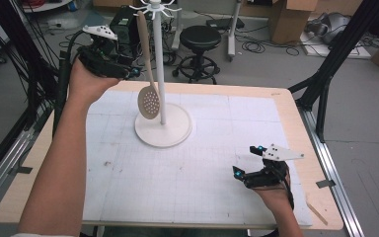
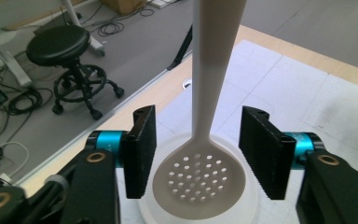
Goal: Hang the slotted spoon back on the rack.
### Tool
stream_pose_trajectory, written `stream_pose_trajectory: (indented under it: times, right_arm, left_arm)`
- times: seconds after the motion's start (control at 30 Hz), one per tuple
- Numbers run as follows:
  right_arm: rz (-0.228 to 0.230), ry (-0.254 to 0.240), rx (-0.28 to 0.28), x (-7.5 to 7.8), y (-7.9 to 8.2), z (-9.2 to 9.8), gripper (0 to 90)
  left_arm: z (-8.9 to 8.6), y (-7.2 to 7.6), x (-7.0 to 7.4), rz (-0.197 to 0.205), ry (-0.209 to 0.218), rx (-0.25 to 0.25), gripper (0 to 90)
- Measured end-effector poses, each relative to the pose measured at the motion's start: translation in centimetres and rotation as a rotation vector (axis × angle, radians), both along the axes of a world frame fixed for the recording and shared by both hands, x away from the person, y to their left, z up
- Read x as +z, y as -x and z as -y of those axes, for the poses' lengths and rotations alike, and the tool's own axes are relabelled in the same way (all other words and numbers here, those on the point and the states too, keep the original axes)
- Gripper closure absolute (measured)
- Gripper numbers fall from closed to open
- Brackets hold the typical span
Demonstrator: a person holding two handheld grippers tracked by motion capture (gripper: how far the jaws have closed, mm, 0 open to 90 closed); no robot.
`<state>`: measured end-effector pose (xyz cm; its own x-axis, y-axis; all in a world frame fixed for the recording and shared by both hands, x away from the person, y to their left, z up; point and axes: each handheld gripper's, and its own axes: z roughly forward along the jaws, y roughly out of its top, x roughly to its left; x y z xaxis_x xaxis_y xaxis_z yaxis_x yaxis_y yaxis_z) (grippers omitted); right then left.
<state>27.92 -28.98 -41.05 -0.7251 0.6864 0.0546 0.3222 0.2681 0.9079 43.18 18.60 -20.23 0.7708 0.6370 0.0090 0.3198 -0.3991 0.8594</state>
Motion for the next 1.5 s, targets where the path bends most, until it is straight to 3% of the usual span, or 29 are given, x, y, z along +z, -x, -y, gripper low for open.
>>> stream_pose_trajectory:
  times: [0.77,1.07,1.2,1.5]
  right_arm:
    - [-0.007,0.009,0.007,-0.2,-0.1,-0.4,0.6]
    - [-0.01,0.012,0.009,-0.2,0.0,-0.5,0.6]
    - [-0.01,0.012,0.008,-0.2,0.0,-0.5,0.6]
    - [-0.013,0.012,0.007,-0.2,0.0,-0.5,0.6]
  left_arm:
    - [-2.0,3.7,-3.7,0.037,0.076,-0.077,24.4]
    - [-1.9,5.7,-6.0,0.047,0.095,-0.122,18.0]
    - [-2.2,6.3,-7.5,0.041,0.125,-0.162,16.1]
    - [-2.9,7.5,-10.1,0.035,0.167,-0.198,13.7]
